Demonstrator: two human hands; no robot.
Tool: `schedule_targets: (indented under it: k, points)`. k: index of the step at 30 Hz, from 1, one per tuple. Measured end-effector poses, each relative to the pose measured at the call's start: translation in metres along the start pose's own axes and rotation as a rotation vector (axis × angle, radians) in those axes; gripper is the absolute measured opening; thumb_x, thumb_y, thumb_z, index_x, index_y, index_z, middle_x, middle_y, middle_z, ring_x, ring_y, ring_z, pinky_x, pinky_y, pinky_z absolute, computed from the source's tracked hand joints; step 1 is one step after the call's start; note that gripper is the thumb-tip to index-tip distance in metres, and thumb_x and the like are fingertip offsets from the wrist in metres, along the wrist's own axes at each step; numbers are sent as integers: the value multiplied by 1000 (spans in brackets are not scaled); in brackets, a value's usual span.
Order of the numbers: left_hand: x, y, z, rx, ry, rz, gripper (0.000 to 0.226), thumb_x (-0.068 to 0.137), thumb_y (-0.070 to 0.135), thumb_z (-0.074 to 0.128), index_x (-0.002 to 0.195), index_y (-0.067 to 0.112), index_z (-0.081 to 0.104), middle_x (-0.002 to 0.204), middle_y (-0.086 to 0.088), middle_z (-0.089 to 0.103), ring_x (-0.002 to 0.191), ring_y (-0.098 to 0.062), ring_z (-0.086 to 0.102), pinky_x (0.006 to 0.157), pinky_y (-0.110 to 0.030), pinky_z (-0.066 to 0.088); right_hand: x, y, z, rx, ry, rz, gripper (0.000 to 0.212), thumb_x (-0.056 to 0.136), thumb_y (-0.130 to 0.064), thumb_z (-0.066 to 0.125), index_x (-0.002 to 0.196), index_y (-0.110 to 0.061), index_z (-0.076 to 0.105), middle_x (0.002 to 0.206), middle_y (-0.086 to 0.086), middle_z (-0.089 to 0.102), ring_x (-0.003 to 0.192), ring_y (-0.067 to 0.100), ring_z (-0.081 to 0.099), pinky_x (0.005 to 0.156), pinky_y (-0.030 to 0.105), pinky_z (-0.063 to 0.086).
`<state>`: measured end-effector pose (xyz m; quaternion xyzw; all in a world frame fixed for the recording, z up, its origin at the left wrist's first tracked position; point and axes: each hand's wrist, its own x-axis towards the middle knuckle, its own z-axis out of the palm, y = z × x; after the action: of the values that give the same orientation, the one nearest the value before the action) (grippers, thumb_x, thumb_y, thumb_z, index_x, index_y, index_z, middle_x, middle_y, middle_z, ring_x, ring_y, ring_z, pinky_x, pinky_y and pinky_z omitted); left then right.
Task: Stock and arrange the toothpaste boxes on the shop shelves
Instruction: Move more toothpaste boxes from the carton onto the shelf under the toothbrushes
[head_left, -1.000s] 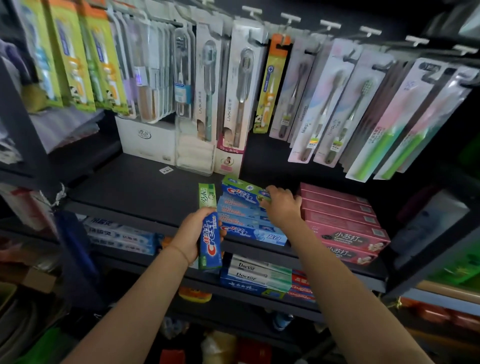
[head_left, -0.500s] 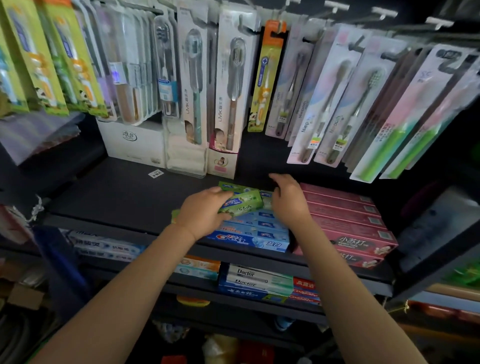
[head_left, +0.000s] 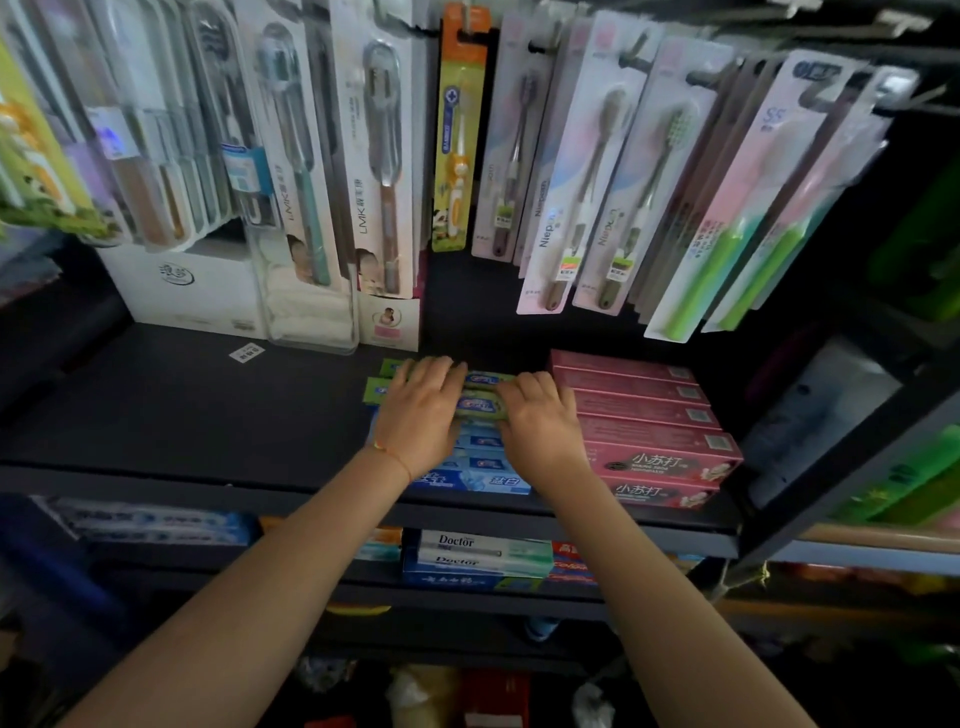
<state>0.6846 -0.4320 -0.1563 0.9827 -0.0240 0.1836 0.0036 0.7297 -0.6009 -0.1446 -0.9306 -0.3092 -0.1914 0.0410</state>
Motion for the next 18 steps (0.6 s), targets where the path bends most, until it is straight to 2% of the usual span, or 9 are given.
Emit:
schedule_targets:
  k: [2, 4, 8, 10, 13, 15, 16, 18]
  points:
    - [-1, -4, 3, -31, -125, -94, 80, 89, 42, 64, 152, 8, 30, 157, -16, 30, 146, -35, 26, 120, -50, 20, 1, -2, 0, -41, -29, 4, 43, 67, -10, 80, 108, -9, 67, 103, 9, 61, 97, 31, 56, 87, 49, 47]
    - [-1, -6, 5, -25, -194, -132, 80, 93, 49, 54, 155, 11, 21, 162, -12, 19, 150, -30, 15, 122, -47, 11, 2, -4, 0, -88, -37, 4, 42, 71, -11, 77, 111, -9, 66, 106, 9, 60, 100, 30, 55, 92, 51, 45]
    - [-5, -3, 11, -57, -178, -154, 79, 94, 48, 50, 156, 12, 18, 164, -11, 16, 151, -29, 10, 122, -48, 8, 0, -5, 5, -128, -63, 15, 43, 82, -7, 63, 125, -10, 60, 117, 9, 61, 112, 30, 53, 105, 49, 35]
    - [-7, -2, 16, -76, -147, -157, 79, 95, 46, 49, 156, 10, 17, 164, -12, 14, 152, -29, 9, 123, -49, 6, -1, -5, 7, -132, -29, 23, 41, 78, -3, 65, 119, -8, 64, 111, 11, 64, 107, 31, 57, 104, 50, 37]
    - [-9, 2, 14, -140, -84, -163, 75, 93, 41, 55, 154, 9, 26, 163, -14, 18, 152, -31, 10, 123, -51, 2, -7, -4, 10, -51, 181, -5, 27, 71, 2, 70, 97, -6, 70, 94, 12, 66, 89, 32, 60, 91, 46, 46]
    - [-13, 10, 10, -212, 37, -155, 64, 89, 28, 62, 146, 7, 42, 158, -17, 30, 148, -35, 22, 121, -55, 12, -19, -8, 8, 67, 313, -61, 14, 77, 1, 67, 90, -6, 69, 89, 10, 64, 83, 31, 58, 79, 42, 46]
    - [-17, 18, 7, -255, 141, -158, 54, 87, 20, 63, 138, 6, 52, 151, -18, 41, 141, -37, 35, 117, -55, 24, -28, -10, 5, 140, 341, -86, 10, 81, -1, 64, 89, -5, 69, 87, 10, 64, 80, 30, 57, 72, 40, 46]
    - [-29, 42, -2, -369, 359, -205, 32, 86, 13, 59, 116, 6, 65, 123, -14, 61, 112, -34, 58, 94, -49, 47, -56, -12, 0, 304, 331, -97, 12, 87, -5, 58, 91, -4, 69, 83, 9, 63, 70, 28, 57, 56, 38, 47]
